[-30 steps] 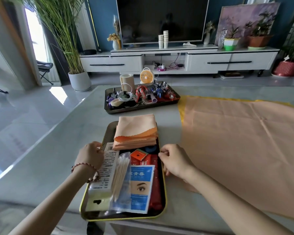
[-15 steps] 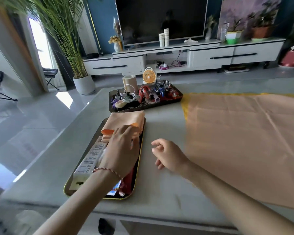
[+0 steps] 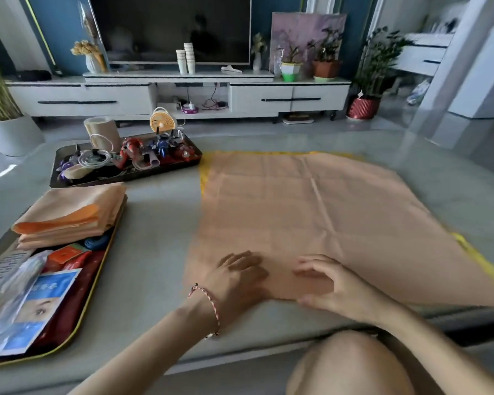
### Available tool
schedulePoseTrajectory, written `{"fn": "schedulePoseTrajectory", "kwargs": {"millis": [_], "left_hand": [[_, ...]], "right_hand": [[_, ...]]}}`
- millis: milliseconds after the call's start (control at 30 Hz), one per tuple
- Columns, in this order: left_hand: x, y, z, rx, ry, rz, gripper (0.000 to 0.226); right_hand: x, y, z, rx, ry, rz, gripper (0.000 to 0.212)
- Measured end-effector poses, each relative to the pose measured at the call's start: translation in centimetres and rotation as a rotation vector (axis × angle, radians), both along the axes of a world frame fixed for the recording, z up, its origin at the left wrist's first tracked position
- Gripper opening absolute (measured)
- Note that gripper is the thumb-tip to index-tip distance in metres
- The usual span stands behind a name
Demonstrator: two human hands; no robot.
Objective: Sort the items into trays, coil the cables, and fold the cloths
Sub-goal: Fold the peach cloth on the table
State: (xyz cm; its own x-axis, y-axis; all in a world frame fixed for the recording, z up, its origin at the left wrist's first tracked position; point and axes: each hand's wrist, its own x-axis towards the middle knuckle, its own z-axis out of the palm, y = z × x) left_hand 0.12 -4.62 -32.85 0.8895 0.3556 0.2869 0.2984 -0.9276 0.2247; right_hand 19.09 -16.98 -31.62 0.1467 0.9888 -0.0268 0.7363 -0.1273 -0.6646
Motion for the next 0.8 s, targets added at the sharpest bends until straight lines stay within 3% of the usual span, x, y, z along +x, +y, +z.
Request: {"fn": "schedulePoseTrajectory", "kwargs": {"millis": [100,267,333,467,600,800], "left_hand": [[0.4,-0.5,-0.2,0.158,-0.050,-0.009,0.036],[1.2,-1.6,0.8,0.085,0.020,0.061,0.033],[1.4,-1.9,1.1,0.071,0.015,0.078,0.033],[1.6,-1.8,1.4,-0.050,0.007,0.040,0.064],[2.1,-1.7,1.1,-0.092,0.056,0.147,0.034],[3.1,-1.9,1.0,0.046,0.214,0.256,0.036]], "right_hand": [[0.1,-0.4,-0.9,0.054,-0.137,0.010,0.056],[0.1,-0.3,-1.4,0.225,-0.123,-0.064,0.012],[0.2,-0.4,-1.4,0.216,-0.089,-0.068,0.016],[0.3,-0.3,-1.5,0.162,-0.004,-0.084,0.025],[0.5,-0.2,-1.1,0.201,0.117,-0.140,0.012],[0.3,-1.0,-0.9,0.213,0.109,-0.131,0.005]]}}
